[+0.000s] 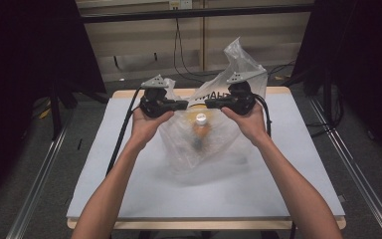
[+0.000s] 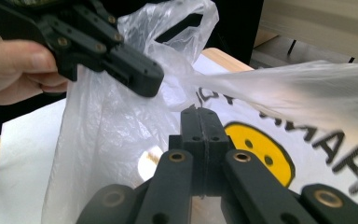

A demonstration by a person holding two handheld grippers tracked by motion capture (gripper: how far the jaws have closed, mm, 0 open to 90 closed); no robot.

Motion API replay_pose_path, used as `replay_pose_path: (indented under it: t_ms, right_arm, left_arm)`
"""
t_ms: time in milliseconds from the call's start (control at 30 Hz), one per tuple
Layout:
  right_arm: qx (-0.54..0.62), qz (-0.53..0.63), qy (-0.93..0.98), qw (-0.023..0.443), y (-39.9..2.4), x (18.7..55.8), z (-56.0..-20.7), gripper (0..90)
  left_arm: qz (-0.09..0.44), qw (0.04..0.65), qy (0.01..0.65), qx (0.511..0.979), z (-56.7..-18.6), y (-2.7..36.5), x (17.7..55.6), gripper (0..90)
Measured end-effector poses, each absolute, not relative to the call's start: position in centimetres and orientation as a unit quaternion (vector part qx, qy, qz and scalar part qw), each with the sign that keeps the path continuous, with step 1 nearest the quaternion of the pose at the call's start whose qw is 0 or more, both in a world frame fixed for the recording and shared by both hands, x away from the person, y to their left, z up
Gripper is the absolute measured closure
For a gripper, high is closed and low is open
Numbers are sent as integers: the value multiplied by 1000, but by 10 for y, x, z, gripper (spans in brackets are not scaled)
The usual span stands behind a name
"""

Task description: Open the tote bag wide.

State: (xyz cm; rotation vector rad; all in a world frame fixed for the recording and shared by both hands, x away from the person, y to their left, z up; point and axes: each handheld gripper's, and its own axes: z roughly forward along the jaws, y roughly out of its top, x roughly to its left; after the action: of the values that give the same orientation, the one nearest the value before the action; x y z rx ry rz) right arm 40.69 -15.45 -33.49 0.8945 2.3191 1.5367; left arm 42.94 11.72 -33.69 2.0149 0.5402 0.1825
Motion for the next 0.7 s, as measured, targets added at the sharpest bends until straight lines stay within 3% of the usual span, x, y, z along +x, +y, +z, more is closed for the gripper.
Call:
replay_pose_path:
  t_ms: [333,700]
  right_arm:
    - [324,522,783,99,-169,400,-364,900]
    - [326,517,788,78,-170,392,-385,900]
  left_arm:
    - [57,485,228,843,-370,111,424,900]
    - [51,482,198,852,-375,108,405,900]
